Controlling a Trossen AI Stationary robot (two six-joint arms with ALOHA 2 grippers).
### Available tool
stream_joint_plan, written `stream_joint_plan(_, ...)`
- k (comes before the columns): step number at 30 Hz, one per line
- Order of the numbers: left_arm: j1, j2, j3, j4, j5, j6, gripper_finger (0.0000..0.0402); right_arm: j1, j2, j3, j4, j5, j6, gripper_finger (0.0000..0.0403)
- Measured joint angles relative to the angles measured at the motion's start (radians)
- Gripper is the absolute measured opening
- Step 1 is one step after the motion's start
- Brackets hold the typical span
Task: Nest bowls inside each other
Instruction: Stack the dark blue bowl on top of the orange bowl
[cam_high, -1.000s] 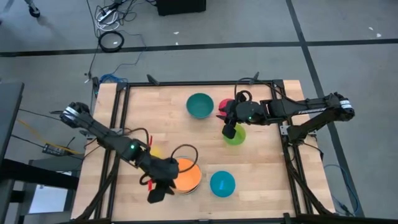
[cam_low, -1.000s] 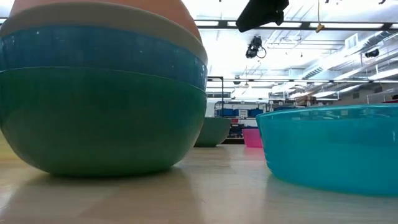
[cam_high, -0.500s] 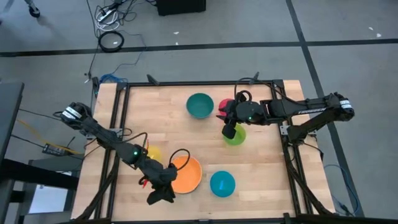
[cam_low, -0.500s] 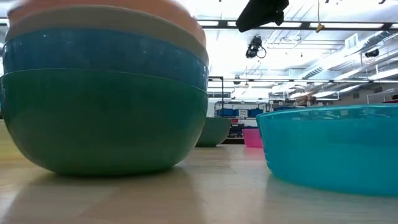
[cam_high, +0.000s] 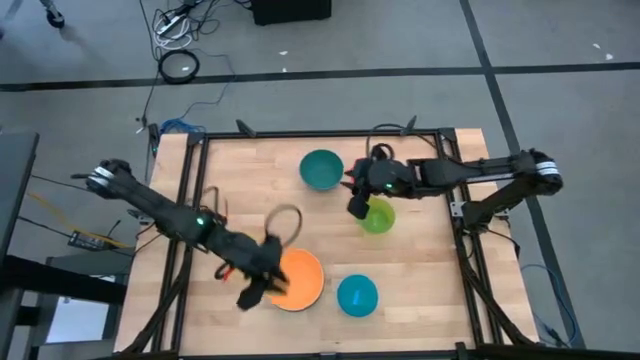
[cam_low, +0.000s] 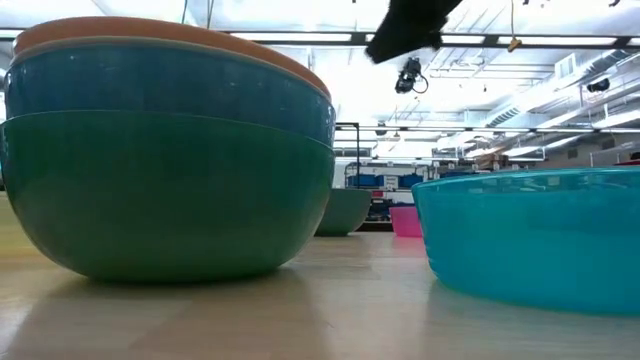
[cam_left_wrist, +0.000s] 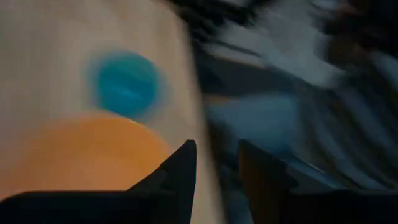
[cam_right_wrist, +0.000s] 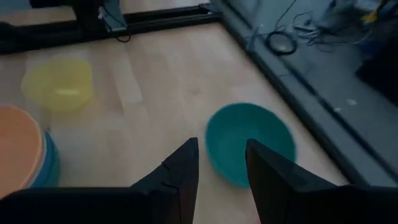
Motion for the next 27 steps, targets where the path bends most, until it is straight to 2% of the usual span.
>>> stream_joint_plan(3,0.017,-0.06,0.083,-0.22,-0.275,0.066,0.0124,-0.042,0.088,0.0,0.066,-0.092,-0.027,0.0121)
stream_joint_plan(6,0.026,-0.102,0.182,-0.412,-0.529,0.077,0.0124,-0.087,0.19,0.004,0.11,-0.12,-0.084,0.0119)
stream_joint_plan(9,0.026,-0.129,0.255,-0.511,-0.71,0.073,0.0124,-0.142,0.296,0.067,0.066,-0.133,-0.094,0.0117)
stream_joint_plan(11,0.026,-0.145,0.282,-0.551,-0.795,0.07,0.0124,-0.181,0.366,0.134,0.002,-0.182,-0.066,0.0115)
stream_joint_plan(15,0.027,-0.163,0.298,-0.591,-0.863,0.081,0.0124,-0.225,0.489,0.275,-0.116,-0.27,-0.028,0.0111)
stream_joint_plan(20,0.044,-0.156,0.297,-0.699,-0.883,0.029,0.0124,-0.259,0.611,0.466,-0.251,-0.44,-0.015,0.0109)
stream_joint_plan(27,0.045,-0.131,0.296,-0.778,-0.885,-0.042,0.0124,-0.271,0.761,0.662,-0.446,-0.449,-0.003,0.0109)
